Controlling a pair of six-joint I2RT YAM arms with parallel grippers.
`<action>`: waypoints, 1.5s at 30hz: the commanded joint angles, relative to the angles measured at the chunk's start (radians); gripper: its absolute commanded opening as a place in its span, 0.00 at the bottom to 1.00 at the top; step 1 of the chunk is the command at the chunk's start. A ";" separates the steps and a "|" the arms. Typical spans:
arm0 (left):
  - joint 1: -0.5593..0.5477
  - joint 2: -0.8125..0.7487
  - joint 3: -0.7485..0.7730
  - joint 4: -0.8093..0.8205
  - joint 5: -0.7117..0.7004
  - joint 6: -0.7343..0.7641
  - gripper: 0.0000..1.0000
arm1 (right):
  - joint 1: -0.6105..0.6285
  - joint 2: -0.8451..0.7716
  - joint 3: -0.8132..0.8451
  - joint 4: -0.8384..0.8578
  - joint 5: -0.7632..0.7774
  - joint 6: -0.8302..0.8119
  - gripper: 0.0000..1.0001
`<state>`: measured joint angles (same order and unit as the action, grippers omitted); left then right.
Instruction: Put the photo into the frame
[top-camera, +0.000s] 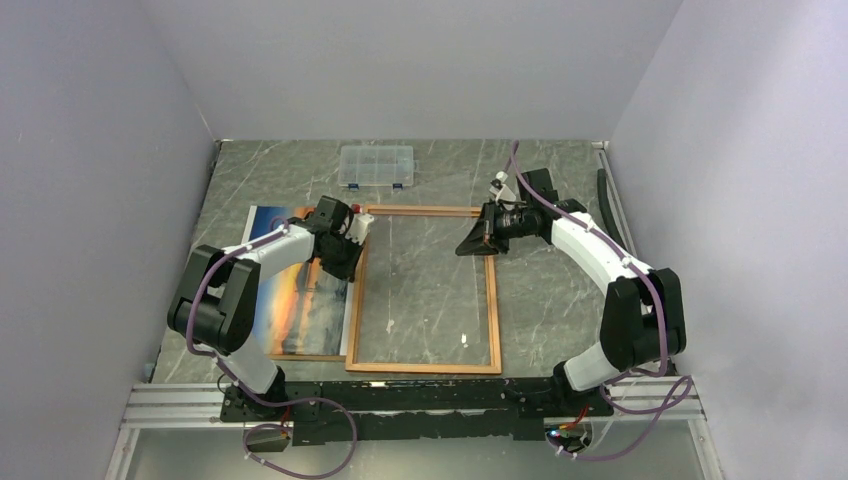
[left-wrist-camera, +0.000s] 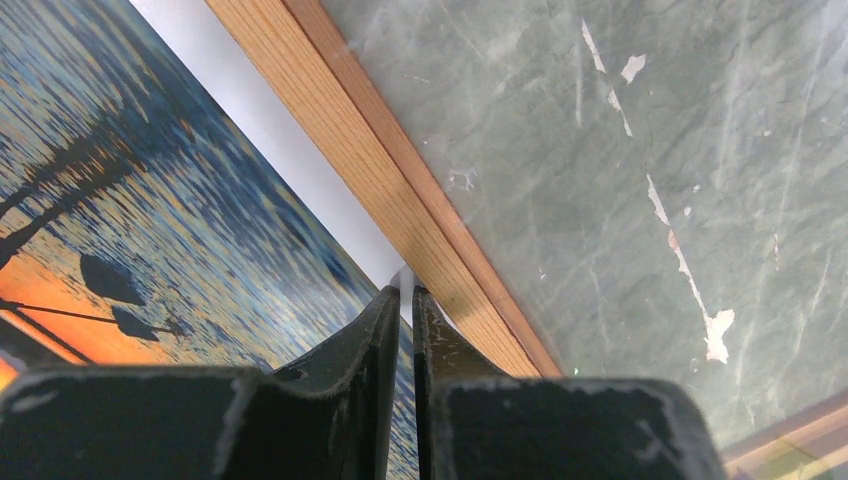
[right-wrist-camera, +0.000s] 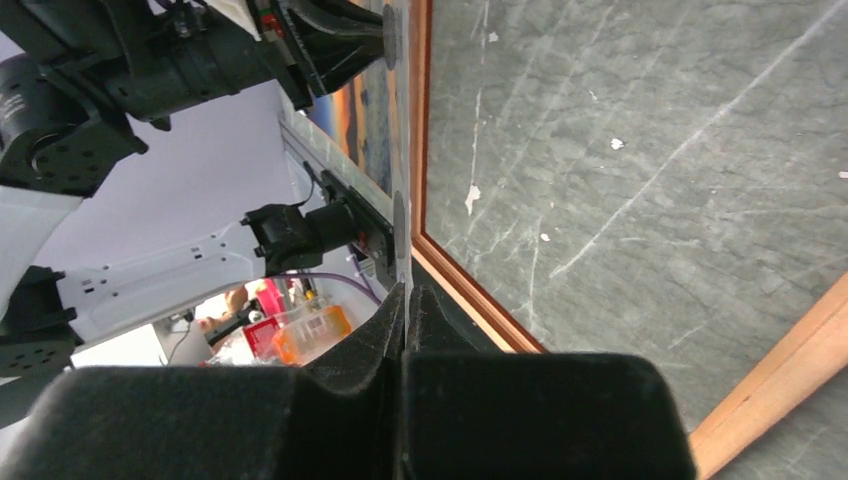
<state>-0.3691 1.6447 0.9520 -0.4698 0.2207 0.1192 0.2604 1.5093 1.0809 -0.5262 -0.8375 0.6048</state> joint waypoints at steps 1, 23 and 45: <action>-0.005 0.002 -0.002 0.021 0.031 0.012 0.16 | 0.010 0.018 -0.023 -0.012 0.049 -0.042 0.00; -0.004 0.002 -0.001 0.019 0.037 0.010 0.14 | 0.010 0.038 -0.086 0.058 0.106 -0.015 0.00; -0.005 -0.003 -0.004 0.013 0.042 0.016 0.13 | 0.007 -0.005 -0.192 0.156 0.131 0.106 0.00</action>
<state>-0.3641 1.6447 0.9520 -0.4763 0.2111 0.1368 0.2565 1.5406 0.8852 -0.3954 -0.6796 0.6758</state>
